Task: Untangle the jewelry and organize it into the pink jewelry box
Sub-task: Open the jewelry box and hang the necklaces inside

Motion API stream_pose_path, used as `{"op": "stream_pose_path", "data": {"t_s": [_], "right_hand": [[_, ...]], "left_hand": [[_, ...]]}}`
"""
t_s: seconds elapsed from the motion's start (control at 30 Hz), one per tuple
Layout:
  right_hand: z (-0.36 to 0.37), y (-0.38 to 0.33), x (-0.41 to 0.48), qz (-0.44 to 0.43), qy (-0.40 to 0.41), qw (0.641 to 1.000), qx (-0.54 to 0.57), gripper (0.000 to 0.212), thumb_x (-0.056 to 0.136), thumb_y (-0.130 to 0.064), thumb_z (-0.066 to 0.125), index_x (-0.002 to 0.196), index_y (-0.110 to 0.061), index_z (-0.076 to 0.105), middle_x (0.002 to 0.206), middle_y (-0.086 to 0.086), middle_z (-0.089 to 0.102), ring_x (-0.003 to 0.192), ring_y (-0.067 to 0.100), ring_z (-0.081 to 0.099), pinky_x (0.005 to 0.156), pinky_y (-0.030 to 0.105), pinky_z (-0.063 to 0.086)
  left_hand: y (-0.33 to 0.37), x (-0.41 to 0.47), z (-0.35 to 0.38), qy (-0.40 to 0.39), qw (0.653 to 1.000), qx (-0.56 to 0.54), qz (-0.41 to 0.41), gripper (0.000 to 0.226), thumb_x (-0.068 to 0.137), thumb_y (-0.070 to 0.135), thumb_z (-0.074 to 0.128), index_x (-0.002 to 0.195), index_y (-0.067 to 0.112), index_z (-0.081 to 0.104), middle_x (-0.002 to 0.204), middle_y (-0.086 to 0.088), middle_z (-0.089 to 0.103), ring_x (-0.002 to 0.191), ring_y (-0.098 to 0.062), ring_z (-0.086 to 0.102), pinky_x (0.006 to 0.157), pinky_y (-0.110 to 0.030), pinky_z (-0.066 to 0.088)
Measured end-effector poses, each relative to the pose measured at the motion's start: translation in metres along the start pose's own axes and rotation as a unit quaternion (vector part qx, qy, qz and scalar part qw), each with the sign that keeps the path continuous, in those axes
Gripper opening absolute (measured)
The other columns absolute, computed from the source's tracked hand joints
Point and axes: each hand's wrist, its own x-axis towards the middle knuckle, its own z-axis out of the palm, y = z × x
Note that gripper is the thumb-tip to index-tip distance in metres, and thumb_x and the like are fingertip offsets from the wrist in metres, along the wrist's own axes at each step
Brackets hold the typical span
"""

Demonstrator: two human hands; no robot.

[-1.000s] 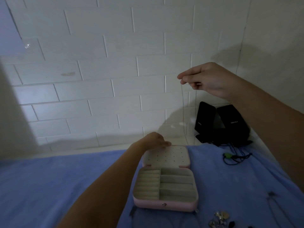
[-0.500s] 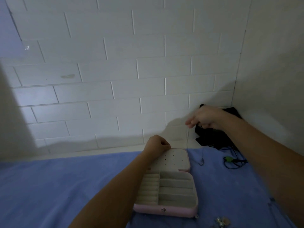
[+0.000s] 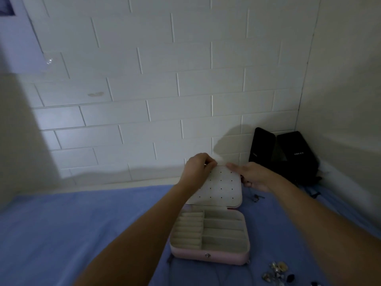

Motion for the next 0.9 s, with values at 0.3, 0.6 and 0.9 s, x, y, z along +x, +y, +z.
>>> {"op": "stream_pose_path", "data": {"t_s": [0.3, 0.6, 0.9], "right_hand": [[-0.003, -0.027, -0.023, -0.021, -0.051, 0.998, -0.007, 0.035, 0.075, -0.042, 0.074, 0.073, -0.010, 0.062, 0.058, -0.003, 0.045, 0.051, 0.008, 0.027, 0.045, 0.020, 0.023], [-0.003, -0.025, -0.039, -0.091, 0.024, 0.979, -0.179, 0.033, 0.081, -0.032, 0.072, 0.071, -0.002, 0.064, 0.055, 0.002, 0.042, 0.050, 0.012, 0.035, 0.043, 0.020, 0.030], [0.004, -0.035, -0.058, -0.128, 0.009, 0.979, -0.155, 0.033, 0.082, -0.034, 0.071, 0.093, -0.003, 0.072, 0.077, 0.007, 0.056, 0.066, 0.015, 0.044, 0.057, 0.023, 0.034]], "left_hand": [[0.014, -0.037, -0.024, 0.125, 0.985, -0.038, 0.110, 0.008, 0.089, 0.010, 0.060, 0.087, 0.005, 0.066, 0.104, -0.004, 0.059, 0.095, -0.011, 0.060, 0.084, -0.022, 0.051], [0.038, -0.107, -0.053, 0.040, 0.989, 0.009, 0.142, 0.012, 0.081, 0.026, 0.070, 0.076, 0.015, 0.071, 0.107, 0.006, 0.062, 0.103, -0.008, 0.054, 0.088, -0.014, 0.040], [0.001, -0.131, -0.072, 0.036, 0.991, -0.102, -0.079, 0.013, 0.084, 0.019, 0.068, 0.084, 0.030, 0.062, 0.109, 0.008, 0.062, 0.107, -0.009, 0.055, 0.085, -0.026, 0.041]]}}
